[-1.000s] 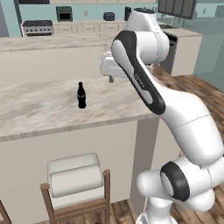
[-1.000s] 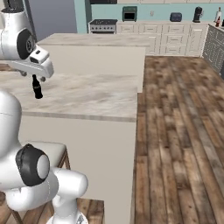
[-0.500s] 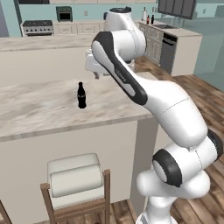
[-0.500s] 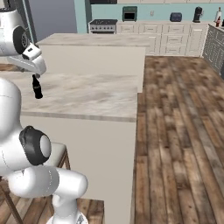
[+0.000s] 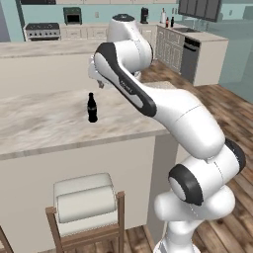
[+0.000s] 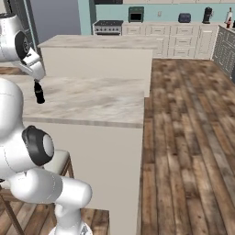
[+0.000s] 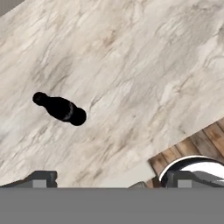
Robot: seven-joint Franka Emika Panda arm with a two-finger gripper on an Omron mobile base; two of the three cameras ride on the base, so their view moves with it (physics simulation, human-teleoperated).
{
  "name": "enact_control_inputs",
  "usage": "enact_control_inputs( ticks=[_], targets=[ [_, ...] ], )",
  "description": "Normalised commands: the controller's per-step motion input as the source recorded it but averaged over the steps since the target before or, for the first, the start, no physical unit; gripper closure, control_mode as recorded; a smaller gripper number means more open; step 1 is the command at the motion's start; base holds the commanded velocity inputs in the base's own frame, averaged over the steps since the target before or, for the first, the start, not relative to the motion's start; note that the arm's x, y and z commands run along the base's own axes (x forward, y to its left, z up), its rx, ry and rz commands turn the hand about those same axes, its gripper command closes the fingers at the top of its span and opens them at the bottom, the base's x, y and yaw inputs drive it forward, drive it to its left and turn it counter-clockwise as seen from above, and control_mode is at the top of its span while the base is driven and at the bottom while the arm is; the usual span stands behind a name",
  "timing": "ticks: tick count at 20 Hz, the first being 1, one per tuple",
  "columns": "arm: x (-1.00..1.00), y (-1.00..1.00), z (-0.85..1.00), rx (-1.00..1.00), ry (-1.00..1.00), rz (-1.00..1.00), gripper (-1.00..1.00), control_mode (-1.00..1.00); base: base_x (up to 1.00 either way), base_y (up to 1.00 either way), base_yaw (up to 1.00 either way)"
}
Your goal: Place the large bottle from the dining counter next to the other large bottle outside the sink, and place the small bottle from the dining counter next to the other small bottle inside the sink.
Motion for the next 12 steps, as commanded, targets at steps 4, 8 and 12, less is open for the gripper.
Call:
enact_control_inputs(
  ticks=[4,8,12],
  targets=[
    [0.02,0.0,0.0,0.0,0.01,0.15,-1.0,-1.0,0.0,0.0,0.0],
    [0.21,0.0,0.0,0.0,0.0,0.22,-1.0,-1.0,0.0,0.0,0.0],
    [0.25,-0.14,0.0,0.0,0.0,0.28,-1.0,-1.0,0.0,0.0,0.0]
  ],
)
